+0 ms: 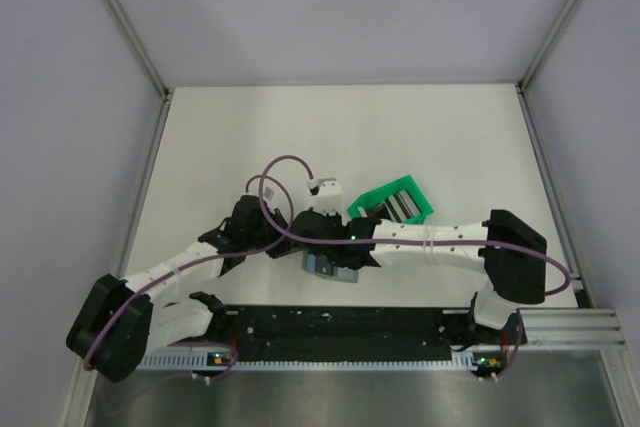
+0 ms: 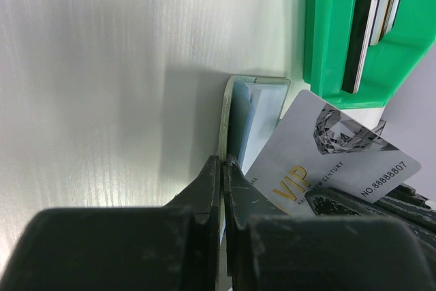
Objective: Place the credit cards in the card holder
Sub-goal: Turn over the card slot in the card holder, then insert the credit card into the card holder.
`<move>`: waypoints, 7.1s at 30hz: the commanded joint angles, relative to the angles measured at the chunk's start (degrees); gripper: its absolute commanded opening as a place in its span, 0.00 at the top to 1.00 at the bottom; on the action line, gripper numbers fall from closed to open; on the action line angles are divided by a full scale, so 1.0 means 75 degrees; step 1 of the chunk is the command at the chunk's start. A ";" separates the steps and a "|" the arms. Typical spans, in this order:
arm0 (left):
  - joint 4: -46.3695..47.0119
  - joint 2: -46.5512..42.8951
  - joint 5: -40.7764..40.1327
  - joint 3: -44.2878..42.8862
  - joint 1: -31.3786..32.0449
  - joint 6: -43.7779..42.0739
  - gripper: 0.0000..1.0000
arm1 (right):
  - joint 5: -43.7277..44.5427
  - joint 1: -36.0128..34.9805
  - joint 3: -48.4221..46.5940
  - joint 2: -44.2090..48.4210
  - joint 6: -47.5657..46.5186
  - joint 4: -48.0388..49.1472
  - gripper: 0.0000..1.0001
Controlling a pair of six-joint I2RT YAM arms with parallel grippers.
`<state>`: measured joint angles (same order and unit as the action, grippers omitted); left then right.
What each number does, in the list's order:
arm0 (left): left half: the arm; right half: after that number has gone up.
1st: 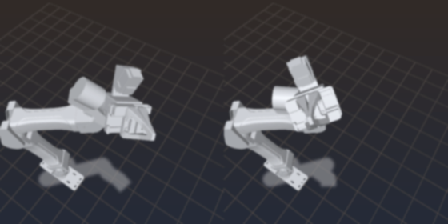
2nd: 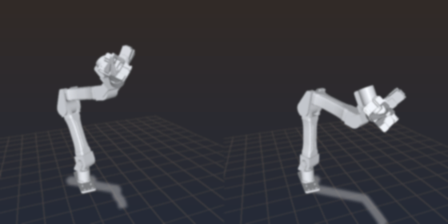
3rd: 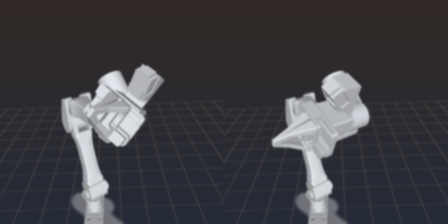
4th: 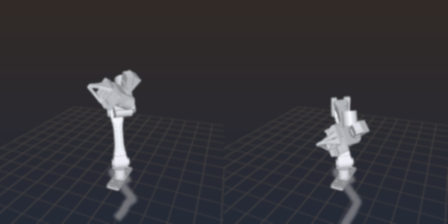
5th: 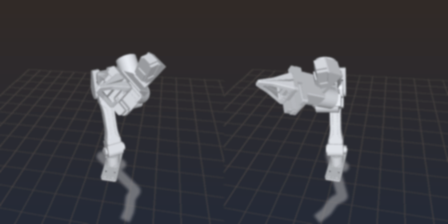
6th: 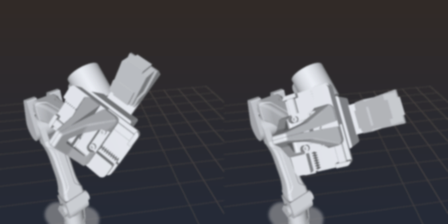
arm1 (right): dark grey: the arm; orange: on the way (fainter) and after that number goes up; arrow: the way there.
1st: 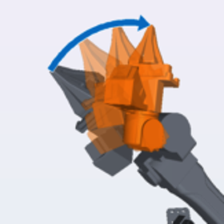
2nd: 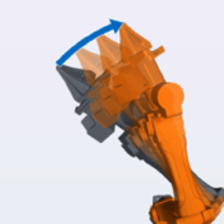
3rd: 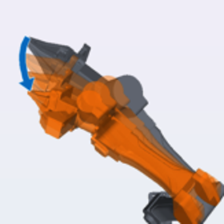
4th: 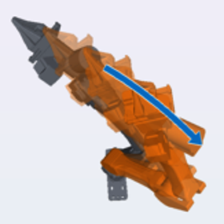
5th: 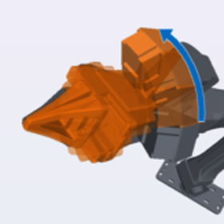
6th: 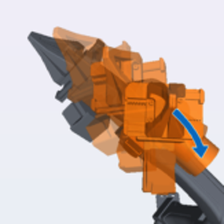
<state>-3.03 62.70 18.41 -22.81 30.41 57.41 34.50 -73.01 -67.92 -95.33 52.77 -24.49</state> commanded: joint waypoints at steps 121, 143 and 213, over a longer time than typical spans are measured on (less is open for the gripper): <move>0.0861 -0.1281 -0.0826 0.1963 -0.0012 -0.0705 1.00 | -0.4155 0.1848 0.5693 0.2176 0.0662 0.6593 1.00; 0.1013 -0.1316 -0.0721 0.2092 -0.0012 -0.0600 1.00 | -0.4389 0.1837 0.5974 0.1660 0.1307 0.7321 1.00; 0.1036 -0.1328 -0.0721 0.2092 -0.0012 -0.0529 1.00 | -0.4248 0.1837 0.5927 0.1614 0.1389 0.7248 1.00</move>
<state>4.14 52.97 13.65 -8.05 30.41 53.91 3.25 -59.57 -22.20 -81.60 64.03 26.13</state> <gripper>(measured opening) 0.015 0.006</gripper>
